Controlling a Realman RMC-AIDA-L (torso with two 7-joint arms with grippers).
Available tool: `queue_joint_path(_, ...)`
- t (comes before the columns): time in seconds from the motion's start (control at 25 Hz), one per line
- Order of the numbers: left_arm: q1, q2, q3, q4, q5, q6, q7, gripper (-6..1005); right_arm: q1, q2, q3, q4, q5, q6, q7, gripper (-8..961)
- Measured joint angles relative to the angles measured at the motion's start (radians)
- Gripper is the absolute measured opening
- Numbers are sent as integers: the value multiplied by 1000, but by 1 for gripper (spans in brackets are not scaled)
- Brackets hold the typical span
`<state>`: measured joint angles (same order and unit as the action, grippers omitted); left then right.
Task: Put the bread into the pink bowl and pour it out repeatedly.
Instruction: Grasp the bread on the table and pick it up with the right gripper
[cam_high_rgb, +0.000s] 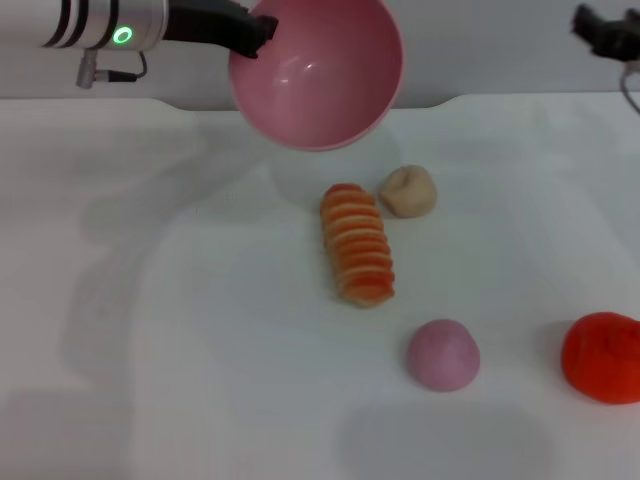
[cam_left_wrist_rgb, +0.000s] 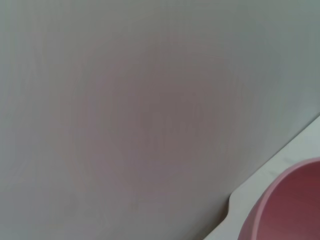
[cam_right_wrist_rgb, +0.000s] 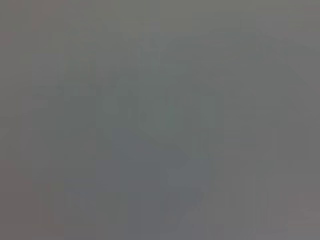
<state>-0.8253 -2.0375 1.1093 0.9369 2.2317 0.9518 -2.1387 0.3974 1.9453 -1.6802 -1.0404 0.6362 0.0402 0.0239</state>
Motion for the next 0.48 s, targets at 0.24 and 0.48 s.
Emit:
queue_joint_path(0.24, 4, 8, -5, -3, 42, 15, -24, 44, 93, -10, 66, -99, 127, 416, -239, 618)
queue_joint_path(0.48, 18, 25, -44, 8, 68, 39, -37, 44, 187, 61, 299, -126, 262, 920, -524, 614)
